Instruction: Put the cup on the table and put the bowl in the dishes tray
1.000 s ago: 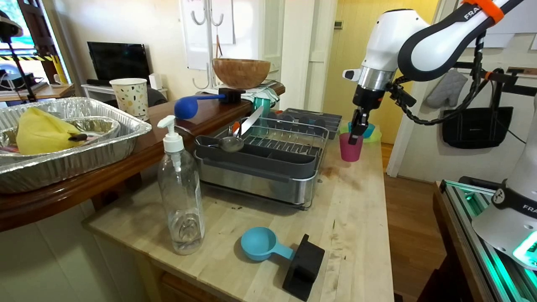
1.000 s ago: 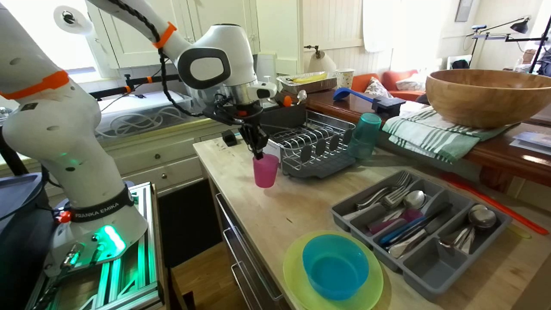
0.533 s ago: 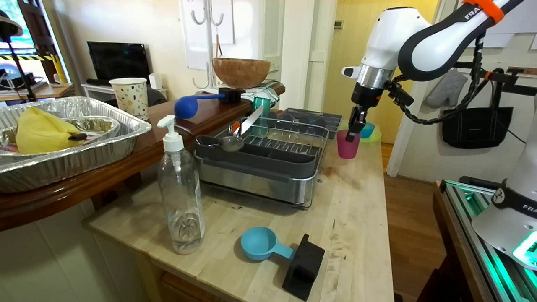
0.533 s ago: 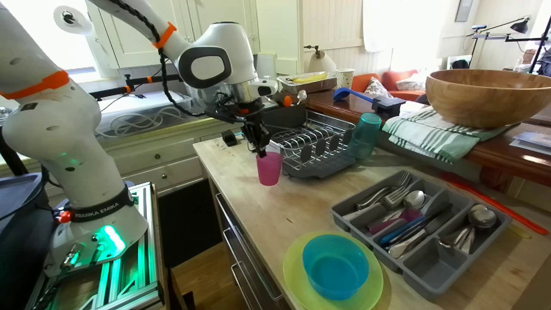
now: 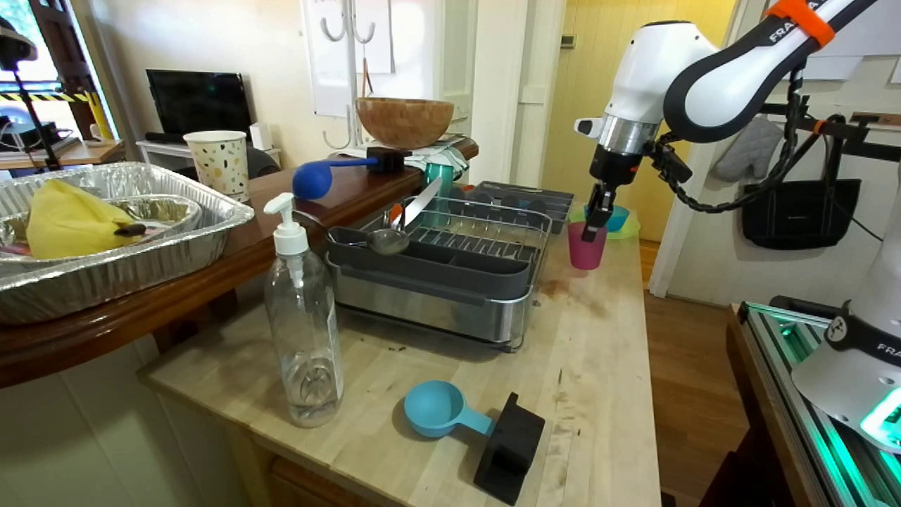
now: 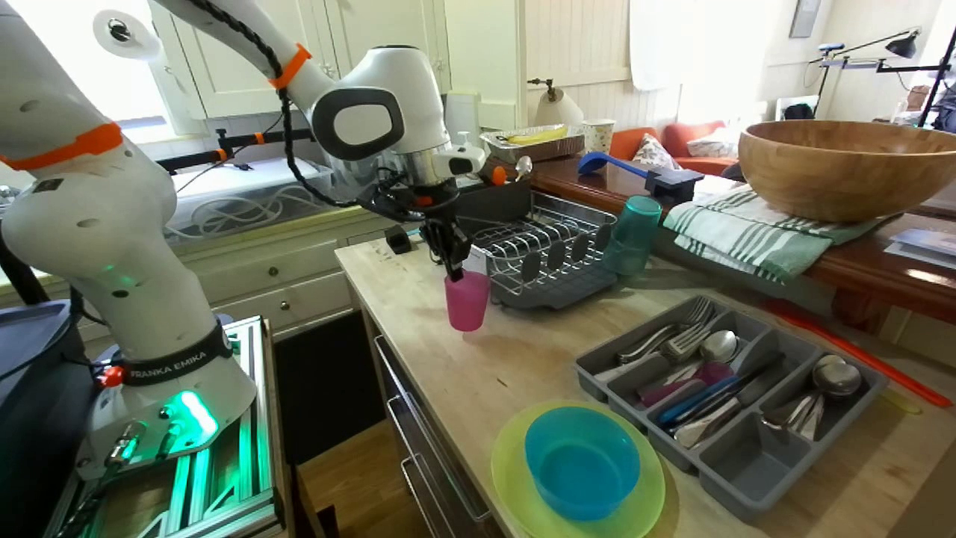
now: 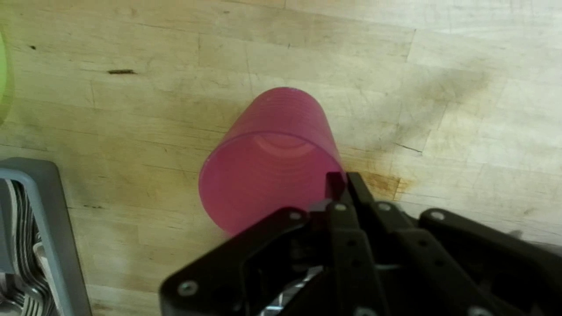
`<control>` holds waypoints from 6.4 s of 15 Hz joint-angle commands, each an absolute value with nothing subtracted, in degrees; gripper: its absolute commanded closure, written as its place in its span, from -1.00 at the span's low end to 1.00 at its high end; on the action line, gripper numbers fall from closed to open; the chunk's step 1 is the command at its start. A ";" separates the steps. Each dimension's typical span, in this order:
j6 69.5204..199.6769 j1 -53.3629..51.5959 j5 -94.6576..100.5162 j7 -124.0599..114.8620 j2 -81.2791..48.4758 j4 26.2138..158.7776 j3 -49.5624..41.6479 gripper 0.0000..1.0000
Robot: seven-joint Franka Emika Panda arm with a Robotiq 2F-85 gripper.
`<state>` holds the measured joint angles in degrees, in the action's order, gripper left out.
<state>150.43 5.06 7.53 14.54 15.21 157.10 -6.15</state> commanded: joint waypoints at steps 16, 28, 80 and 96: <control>153.14 5.74 4.97 13.57 18.91 158.07 -7.60 -1.00; 152.74 18.40 6.12 10.51 18.77 147.64 -16.45 -1.00; 143.84 23.49 2.46 25.86 2.04 137.52 -18.07 0.98; 105.05 10.57 6.97 53.82 13.84 126.91 -16.50 0.98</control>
<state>109.94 13.00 7.40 47.91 15.92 130.59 -16.45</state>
